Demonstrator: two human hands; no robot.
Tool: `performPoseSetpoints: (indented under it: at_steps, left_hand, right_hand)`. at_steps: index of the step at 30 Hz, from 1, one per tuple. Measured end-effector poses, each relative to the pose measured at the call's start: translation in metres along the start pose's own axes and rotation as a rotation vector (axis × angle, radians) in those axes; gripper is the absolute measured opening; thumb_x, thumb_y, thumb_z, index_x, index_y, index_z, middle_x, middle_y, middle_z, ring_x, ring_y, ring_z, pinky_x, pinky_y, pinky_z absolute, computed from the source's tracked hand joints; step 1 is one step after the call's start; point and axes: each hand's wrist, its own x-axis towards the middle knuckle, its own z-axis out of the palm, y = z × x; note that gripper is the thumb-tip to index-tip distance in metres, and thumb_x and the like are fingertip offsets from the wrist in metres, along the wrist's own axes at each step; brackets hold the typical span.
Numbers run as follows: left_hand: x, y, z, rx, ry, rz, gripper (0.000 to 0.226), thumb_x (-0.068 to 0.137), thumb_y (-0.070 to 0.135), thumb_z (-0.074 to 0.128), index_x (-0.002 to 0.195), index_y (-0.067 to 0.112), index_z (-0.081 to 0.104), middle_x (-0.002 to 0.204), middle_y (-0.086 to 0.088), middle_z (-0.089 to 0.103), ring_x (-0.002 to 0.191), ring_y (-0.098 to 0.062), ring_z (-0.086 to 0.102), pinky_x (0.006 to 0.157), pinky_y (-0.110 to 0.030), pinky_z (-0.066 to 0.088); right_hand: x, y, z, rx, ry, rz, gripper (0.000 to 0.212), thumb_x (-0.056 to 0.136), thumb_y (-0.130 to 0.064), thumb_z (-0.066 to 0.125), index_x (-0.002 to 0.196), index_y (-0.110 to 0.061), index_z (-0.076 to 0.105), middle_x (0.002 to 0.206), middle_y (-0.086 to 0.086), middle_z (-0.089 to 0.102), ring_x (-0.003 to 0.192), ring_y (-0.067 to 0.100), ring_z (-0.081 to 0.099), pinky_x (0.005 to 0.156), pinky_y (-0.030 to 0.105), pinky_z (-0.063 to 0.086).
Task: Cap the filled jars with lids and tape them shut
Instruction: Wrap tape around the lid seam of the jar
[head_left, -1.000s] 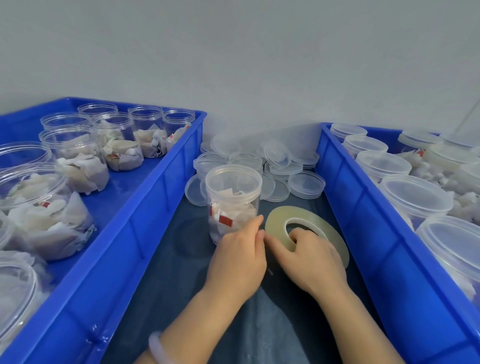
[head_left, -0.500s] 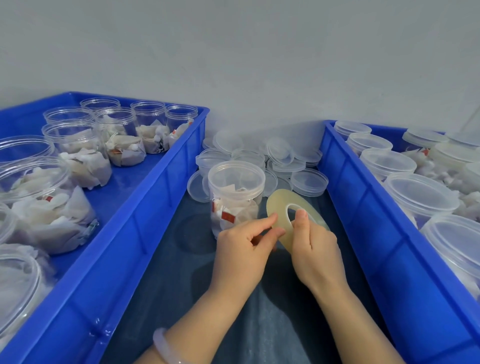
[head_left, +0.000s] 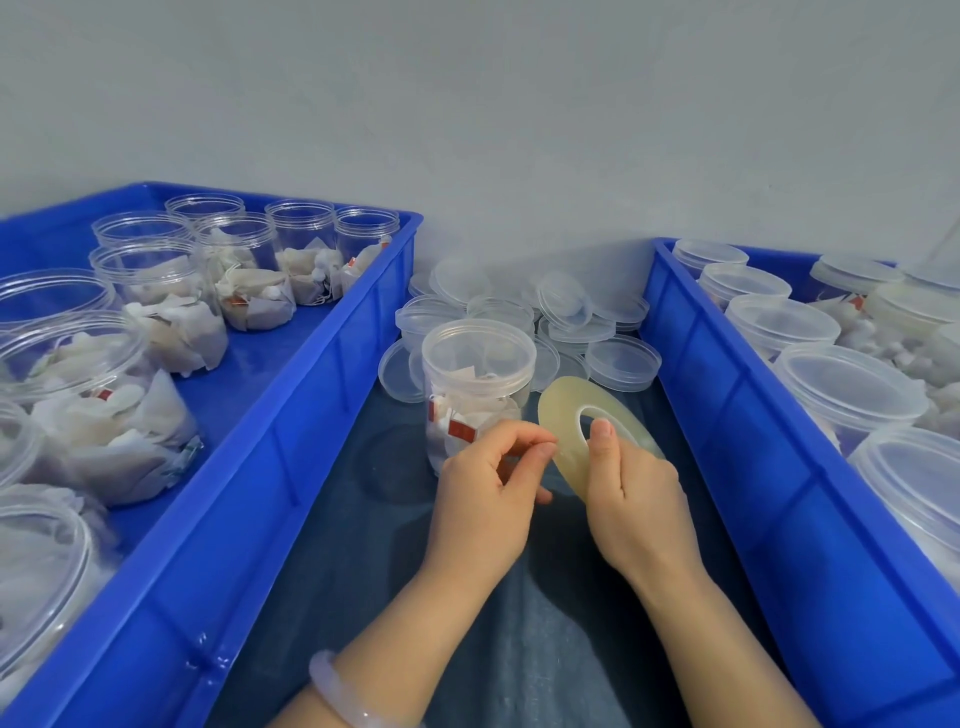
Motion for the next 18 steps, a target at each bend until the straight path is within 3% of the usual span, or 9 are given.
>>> performPoseSetpoints:
  at_steps: [2,5,7,9,12,18]
  left_hand:
    - [-0.0013,-0.0004,0.0007,0.078,0.009,0.037,0.019,0.092,0.017,0.061,0.084,0.034,0.062,0.077,0.017,0.066,0.059,-0.003,0.064,0.056,-0.012,0.047]
    - [-0.0022,0.0016,-0.0011,0.185,0.015,0.140,0.018,0.093,0.018,0.060,0.095,0.035,0.064,0.080,0.014,0.066,0.059,-0.003,0.062,0.055,-0.009,0.046]
    - [-0.0023,0.0022,-0.0033,0.289,0.020,0.235,0.020,0.094,0.016,0.059,0.108,0.025,0.070,0.084,0.011,0.068,0.061,-0.001,0.061,0.060,-0.019,0.051]
    - [-0.0030,0.0029,-0.0039,0.340,0.039,0.295,0.021,0.093,0.018,0.058,0.108,0.021,0.072,0.085,0.007,0.071,0.066,-0.007,0.063,0.064,-0.029,0.054]
    - [-0.0039,0.0046,-0.0031,0.352,0.069,0.325,0.022,0.091,0.018,0.055,0.105,0.018,0.073,0.083,0.007,0.071,0.063,-0.008,0.064,0.060,-0.033,0.055]
    - [-0.0053,0.0029,-0.0023,0.362,0.069,0.278,0.015,0.098,0.017,0.050,0.097,0.019,0.065,0.061,0.015,0.052,0.052,-0.006,0.061,0.057,-0.032,0.051]
  right_hand:
    - [-0.0006,0.0008,0.0001,-0.034,-0.006,-0.003,0.062,0.096,-0.048,0.016,0.080,-0.012,0.064,0.056,-0.008,0.048,0.058,0.009,0.047,0.052,0.024,0.031]
    - [-0.0009,0.0007,0.0009,-0.051,-0.021,-0.008,0.054,0.098,-0.042,0.022,0.093,-0.012,0.067,0.058,-0.011,0.048,0.057,0.002,0.044,0.052,0.024,0.030]
    - [-0.0007,0.0001,0.0013,-0.057,-0.029,-0.011,0.053,0.099,-0.040,0.023,0.097,-0.012,0.067,0.059,-0.011,0.049,0.058,0.001,0.043,0.053,0.026,0.030]
    - [-0.0005,-0.0006,0.0013,-0.061,-0.036,-0.017,0.053,0.099,-0.040,0.022,0.098,-0.013,0.068,0.061,-0.010,0.050,0.060,0.003,0.044,0.055,0.031,0.031]
    - [-0.0007,-0.0006,0.0016,-0.042,-0.032,-0.015,0.053,0.099,-0.040,0.023,0.098,-0.012,0.068,0.063,-0.010,0.052,0.061,0.005,0.045,0.058,0.032,0.033]
    - [-0.0016,-0.0004,0.0036,0.012,0.004,-0.011,0.053,0.099,-0.041,0.026,0.068,-0.015,0.060,0.054,-0.004,0.049,0.057,0.008,0.047,0.052,0.029,0.034]
